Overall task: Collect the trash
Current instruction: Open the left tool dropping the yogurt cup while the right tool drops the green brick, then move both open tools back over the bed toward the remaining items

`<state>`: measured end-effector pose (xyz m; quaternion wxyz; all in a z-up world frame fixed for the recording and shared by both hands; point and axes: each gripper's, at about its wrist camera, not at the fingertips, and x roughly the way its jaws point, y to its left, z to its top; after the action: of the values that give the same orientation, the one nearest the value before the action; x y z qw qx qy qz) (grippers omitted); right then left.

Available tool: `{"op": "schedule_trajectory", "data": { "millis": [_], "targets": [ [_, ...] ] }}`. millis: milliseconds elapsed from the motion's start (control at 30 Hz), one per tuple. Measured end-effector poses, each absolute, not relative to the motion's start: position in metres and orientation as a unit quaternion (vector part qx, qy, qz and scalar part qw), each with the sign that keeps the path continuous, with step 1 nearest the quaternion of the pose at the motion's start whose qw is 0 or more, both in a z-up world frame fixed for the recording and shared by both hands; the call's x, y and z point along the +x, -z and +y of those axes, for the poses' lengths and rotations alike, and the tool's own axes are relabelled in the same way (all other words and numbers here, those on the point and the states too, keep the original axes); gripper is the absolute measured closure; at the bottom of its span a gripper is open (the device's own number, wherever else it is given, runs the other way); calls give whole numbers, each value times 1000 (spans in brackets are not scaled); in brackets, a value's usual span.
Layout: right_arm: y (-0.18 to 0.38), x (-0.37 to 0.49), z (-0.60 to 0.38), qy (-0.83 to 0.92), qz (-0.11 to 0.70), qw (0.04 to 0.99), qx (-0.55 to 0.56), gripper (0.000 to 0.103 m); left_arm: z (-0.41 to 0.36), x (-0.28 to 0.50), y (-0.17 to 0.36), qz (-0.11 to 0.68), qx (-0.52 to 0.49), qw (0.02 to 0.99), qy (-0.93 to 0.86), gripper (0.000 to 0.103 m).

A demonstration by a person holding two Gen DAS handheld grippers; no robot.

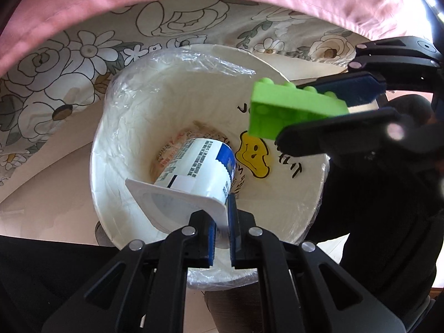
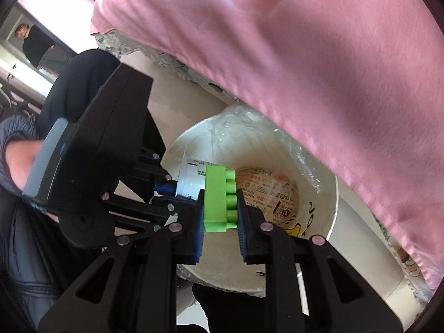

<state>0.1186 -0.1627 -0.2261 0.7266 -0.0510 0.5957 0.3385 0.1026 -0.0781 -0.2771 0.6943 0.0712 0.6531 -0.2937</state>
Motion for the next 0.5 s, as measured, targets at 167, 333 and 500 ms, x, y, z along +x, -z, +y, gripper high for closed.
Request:
{"op": "schedule_trajectory", "data": {
  "millis": [167, 333, 500],
  "targets": [
    [230, 118, -160, -313, 602, 733, -50, 7, -81, 103, 285, 658, 56, 694, 287, 7],
    [232, 114, -177, -284, 617, 733, -9, 7, -84, 99, 291, 667, 70, 689, 274, 4],
    [228, 107, -181, -289, 611, 737, -2, 7, -86, 97, 289, 661, 65, 695, 276, 4]
  ]
}}
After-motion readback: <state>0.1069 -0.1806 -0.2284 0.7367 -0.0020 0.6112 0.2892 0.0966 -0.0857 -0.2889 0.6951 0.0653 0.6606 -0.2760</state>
